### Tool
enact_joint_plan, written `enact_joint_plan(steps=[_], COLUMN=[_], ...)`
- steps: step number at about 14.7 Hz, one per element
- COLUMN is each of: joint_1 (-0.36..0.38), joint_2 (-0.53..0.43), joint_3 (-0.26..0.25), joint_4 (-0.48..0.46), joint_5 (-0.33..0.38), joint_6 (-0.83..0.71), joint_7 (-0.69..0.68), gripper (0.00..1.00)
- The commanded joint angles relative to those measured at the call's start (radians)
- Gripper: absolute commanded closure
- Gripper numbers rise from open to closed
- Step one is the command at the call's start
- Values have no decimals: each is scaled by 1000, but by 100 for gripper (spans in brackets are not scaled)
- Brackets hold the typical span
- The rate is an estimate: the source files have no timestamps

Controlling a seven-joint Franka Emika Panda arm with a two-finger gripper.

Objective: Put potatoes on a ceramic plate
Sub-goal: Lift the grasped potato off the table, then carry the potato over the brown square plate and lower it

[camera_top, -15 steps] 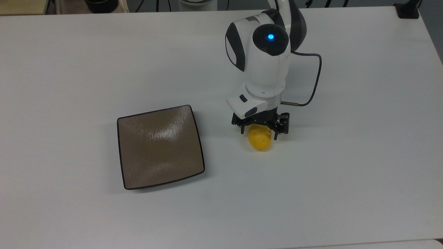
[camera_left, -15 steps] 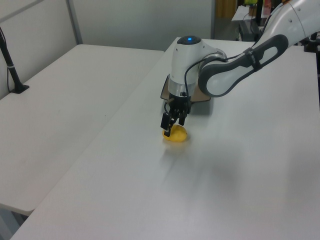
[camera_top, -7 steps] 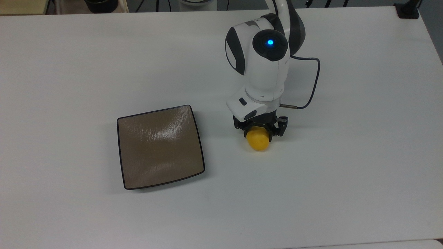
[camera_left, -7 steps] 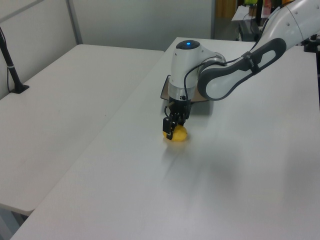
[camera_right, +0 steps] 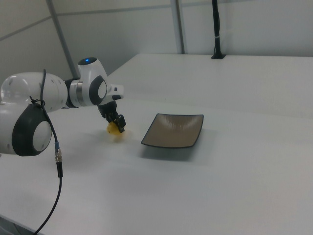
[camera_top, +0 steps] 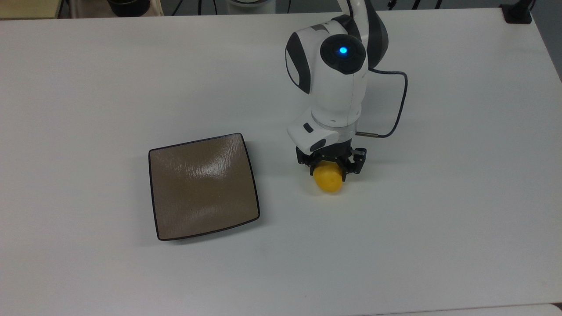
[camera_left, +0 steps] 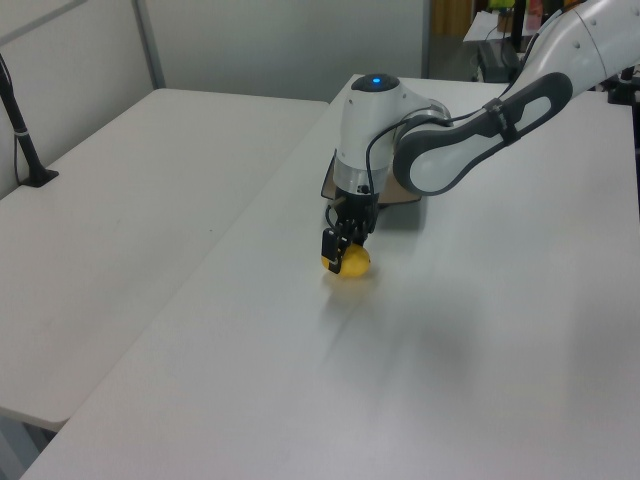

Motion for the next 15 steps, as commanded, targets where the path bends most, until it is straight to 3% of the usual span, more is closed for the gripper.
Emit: enact_joint_plan(steps=[1, 7, 11, 15], joint_1=[-12, -55, -121, -145], joint_2=[-50, -107, -154, -160], joint_3=[-4, -10, -12, -62], joint_4=[2, -1, -9, -21], joint_5=[-14, -8, -3, -3], joint_6=[-56, -90, -90, -86], joint_7=[-14, -16, -57, -95], gripper=[54, 53, 53, 53])
